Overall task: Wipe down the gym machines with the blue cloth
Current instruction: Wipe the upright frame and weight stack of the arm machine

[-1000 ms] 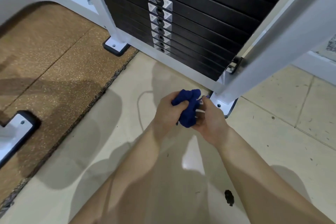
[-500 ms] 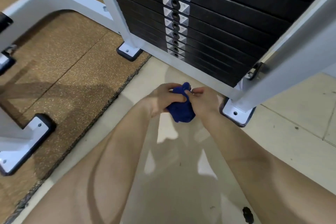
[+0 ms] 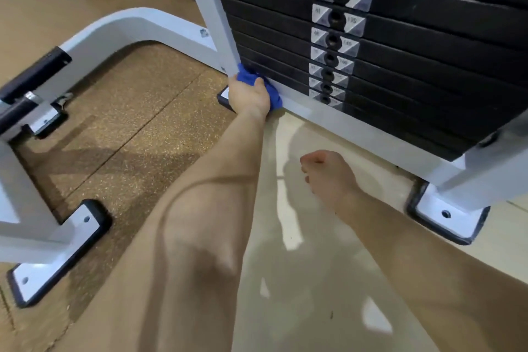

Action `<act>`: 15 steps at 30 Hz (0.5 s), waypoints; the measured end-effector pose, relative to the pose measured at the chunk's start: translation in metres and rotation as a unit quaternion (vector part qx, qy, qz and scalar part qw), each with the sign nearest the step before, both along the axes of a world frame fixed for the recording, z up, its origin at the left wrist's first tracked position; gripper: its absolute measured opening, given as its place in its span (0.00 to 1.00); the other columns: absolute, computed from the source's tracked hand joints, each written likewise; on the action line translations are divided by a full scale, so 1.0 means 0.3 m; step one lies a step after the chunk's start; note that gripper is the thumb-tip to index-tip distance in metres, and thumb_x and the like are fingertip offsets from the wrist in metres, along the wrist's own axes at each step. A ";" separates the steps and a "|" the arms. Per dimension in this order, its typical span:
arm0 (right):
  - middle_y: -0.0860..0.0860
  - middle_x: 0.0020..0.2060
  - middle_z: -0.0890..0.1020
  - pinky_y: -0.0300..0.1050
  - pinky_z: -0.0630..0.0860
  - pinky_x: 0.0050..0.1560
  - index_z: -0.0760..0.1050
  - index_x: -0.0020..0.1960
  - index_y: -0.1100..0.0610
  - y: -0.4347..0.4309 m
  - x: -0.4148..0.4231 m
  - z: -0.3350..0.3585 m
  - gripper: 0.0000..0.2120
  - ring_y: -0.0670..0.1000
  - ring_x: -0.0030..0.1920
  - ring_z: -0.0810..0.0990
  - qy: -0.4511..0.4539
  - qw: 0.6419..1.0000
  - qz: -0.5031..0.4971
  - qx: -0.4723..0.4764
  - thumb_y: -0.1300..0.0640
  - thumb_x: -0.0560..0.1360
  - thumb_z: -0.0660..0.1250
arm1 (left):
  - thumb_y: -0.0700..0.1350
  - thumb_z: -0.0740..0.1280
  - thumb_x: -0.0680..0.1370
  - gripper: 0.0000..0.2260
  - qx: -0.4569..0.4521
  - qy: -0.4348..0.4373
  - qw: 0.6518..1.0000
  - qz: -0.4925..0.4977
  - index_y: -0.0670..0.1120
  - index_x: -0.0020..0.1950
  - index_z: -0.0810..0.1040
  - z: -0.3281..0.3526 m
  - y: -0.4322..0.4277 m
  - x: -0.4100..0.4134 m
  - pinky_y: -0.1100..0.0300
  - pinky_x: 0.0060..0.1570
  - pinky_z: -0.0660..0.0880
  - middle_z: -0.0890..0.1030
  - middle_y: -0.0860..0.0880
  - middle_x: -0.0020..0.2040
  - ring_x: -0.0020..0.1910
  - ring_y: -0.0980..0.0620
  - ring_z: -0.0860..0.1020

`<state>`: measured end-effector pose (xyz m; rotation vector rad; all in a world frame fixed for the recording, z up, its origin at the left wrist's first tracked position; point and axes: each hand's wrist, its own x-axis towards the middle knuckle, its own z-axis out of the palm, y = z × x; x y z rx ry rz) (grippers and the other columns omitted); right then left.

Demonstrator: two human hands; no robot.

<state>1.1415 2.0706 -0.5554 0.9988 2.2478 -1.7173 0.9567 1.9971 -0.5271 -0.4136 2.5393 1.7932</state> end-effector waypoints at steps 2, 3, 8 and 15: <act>0.52 0.48 0.81 0.46 0.77 0.44 0.80 0.53 0.53 0.031 0.038 -0.028 0.10 0.57 0.47 0.78 -0.012 1.000 0.006 0.003 0.52 0.79 0.61 | 0.45 0.68 0.80 0.15 -0.013 -0.010 1.000 -0.020 0.42 0.65 0.76 -0.020 0.012 -0.003 0.53 0.65 0.73 0.81 0.44 0.60 0.59 0.44 0.78; 0.50 0.47 0.80 0.44 0.74 0.42 0.80 0.53 0.52 0.048 0.056 -0.035 0.10 0.55 0.45 0.76 -0.019 1.000 0.012 0.006 0.52 0.79 0.61 | 0.45 0.67 0.80 0.14 -0.010 -0.019 0.999 -0.034 0.43 0.64 0.77 -0.029 0.017 0.010 0.54 0.64 0.73 0.81 0.45 0.58 0.57 0.45 0.78; 0.52 0.46 0.84 0.57 0.81 0.55 0.80 0.47 0.51 0.122 0.096 -0.027 0.08 0.58 0.49 0.83 -0.029 0.999 -0.026 0.008 0.54 0.79 0.62 | 0.50 0.68 0.75 0.25 0.020 -0.033 0.994 -0.106 0.45 0.72 0.75 -0.148 0.069 0.157 0.54 0.70 0.70 0.79 0.49 0.67 0.65 0.48 0.77; 0.51 0.43 0.85 0.58 0.80 0.57 0.81 0.43 0.52 0.126 0.073 -0.040 0.10 0.58 0.50 0.83 -0.023 0.999 -0.024 0.011 0.56 0.79 0.62 | 0.41 0.65 0.81 0.18 0.035 0.011 0.999 -0.018 0.46 0.71 0.76 -0.050 0.026 0.010 0.57 0.67 0.71 0.80 0.51 0.59 0.59 0.49 0.78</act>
